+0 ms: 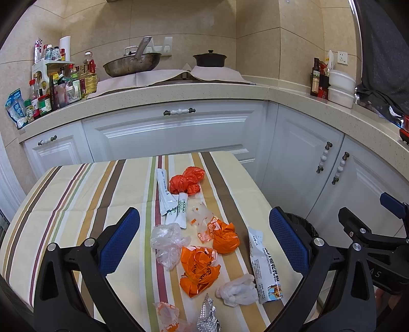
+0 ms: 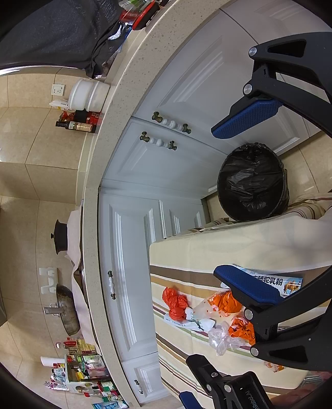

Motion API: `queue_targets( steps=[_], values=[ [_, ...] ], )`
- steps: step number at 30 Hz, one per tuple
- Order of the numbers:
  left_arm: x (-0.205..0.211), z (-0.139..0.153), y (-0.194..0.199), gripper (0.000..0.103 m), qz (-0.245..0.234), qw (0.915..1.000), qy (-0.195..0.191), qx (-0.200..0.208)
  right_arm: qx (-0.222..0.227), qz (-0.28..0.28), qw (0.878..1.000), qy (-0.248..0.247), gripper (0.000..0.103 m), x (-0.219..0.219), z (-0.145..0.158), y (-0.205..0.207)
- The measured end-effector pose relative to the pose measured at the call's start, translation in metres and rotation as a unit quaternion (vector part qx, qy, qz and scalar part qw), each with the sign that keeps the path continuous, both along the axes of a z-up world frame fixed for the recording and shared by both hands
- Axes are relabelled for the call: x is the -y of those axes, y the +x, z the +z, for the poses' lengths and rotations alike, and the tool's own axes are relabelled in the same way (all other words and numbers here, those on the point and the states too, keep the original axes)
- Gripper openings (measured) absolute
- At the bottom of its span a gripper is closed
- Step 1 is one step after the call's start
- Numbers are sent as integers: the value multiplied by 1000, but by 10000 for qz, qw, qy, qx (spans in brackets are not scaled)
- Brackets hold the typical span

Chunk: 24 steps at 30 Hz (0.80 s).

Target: Collect trash

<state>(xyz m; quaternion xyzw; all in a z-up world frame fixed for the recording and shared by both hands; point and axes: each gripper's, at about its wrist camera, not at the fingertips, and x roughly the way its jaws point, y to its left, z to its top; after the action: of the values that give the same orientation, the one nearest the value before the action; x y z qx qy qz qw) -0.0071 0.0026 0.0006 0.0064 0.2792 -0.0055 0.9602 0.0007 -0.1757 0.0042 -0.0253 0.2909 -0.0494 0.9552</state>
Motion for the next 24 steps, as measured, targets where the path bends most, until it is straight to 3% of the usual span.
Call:
queue_targets(
  steps=[24],
  values=[
    [6,-1,-2,99,-43,10000,21,7,31,-38,10000,12,96,5,0,1]
  ],
)
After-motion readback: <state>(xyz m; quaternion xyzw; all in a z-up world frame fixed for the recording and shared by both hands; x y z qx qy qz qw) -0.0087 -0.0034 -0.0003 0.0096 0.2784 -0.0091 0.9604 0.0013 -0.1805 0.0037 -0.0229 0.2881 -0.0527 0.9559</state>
